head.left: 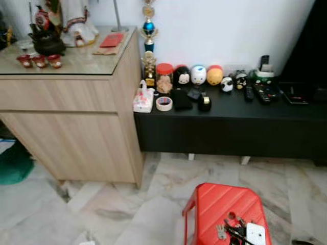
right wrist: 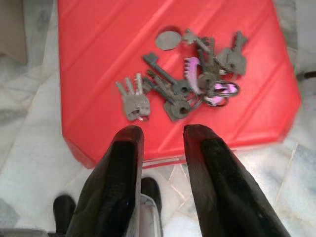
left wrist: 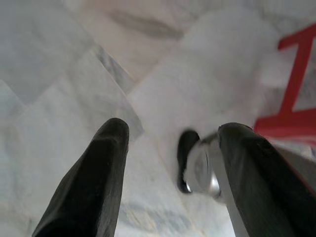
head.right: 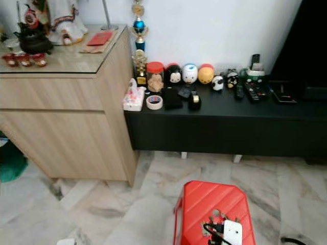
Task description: Hang keys on a hook
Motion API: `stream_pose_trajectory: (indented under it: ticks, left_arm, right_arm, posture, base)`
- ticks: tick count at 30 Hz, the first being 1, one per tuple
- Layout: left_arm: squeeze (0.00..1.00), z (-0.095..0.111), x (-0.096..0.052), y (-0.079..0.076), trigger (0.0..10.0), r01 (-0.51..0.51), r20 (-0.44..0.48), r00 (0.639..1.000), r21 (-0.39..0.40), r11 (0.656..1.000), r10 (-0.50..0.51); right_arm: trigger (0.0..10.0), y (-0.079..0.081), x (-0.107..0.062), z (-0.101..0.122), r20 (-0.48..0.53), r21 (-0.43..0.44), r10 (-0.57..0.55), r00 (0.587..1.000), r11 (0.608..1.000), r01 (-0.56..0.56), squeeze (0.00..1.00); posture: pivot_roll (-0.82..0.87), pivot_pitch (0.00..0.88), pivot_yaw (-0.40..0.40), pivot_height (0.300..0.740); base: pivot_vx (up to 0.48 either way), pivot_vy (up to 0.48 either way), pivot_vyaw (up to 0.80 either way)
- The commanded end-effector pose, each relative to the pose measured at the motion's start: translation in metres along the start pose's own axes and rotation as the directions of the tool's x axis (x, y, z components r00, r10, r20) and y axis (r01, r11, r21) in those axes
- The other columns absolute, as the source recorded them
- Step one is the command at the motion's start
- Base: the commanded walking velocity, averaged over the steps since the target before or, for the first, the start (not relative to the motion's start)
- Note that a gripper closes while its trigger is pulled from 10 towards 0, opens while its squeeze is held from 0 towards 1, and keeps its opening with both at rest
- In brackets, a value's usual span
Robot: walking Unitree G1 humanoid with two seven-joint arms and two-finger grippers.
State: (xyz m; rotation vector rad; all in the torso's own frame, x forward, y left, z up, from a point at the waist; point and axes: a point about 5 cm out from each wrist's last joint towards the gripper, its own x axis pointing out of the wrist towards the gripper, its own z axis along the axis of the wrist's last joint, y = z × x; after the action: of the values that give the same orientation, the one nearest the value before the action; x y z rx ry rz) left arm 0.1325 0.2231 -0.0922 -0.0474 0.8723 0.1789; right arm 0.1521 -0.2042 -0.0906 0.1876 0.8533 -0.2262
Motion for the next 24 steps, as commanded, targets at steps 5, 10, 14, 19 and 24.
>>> stream_pose_trajectory:
  ticks: [5, 10, 14, 19, 24]
  left_arm:
    - [0.00, 0.043, 0.007, 0.008, 10.0, -0.001, 0.202, 0.979, -0.006, 1.000, 0.002]
    - [0.00, 0.147, 0.004, 0.005, 10.0, 0.053, 0.585, 0.806, 0.087, 0.995, -0.094]
    - [0.00, 0.169, -0.007, -0.005, 10.0, 0.038, 0.702, 0.704, 0.114, 0.993, -0.108]
    - [0.00, 0.194, -0.030, -0.013, 10.0, 0.042, 0.816, 0.566, 0.114, 0.993, -0.117]
    - [0.00, 0.181, -0.032, -0.016, 10.0, 0.059, 0.792, 0.602, 0.086, 0.995, -0.104]
  right_arm:
    - [10.0, -0.002, 0.009, 0.045, 0.164, -0.024, -0.039, 0.986, 0.999, 0.044, 0.00]
    - [10.0, 0.018, 0.006, 0.100, 0.454, -0.117, 0.053, 0.890, 0.993, 0.000, 0.00]
    - [10.0, 0.025, 0.001, 0.120, 0.549, -0.129, 0.089, 0.831, 0.991, -0.021, 0.00]
    - [10.0, 0.036, -0.008, 0.133, 0.627, -0.174, 0.148, 0.765, 0.984, -0.048, 0.00]
    - [10.0, 0.031, -0.008, 0.118, 0.598, -0.173, 0.117, 0.793, 0.985, -0.015, 0.00]
  posture:
    - [0.02, 0.000, -0.017, 0.726]
    - [0.03, 0.000, -0.015, 0.726]
    - [0.01, 0.000, -0.013, 0.726]
    - [0.03, 0.000, -0.018, 0.726]
    - [0.04, 0.000, -0.015, 0.726]
  base:
    - [0.000, 0.000, 0.00]
    - [0.000, 0.000, 0.00]
    - [0.000, 0.000, 0.00]
    - [0.000, 0.000, 0.00]
    - [0.000, 0.000, 0.00]
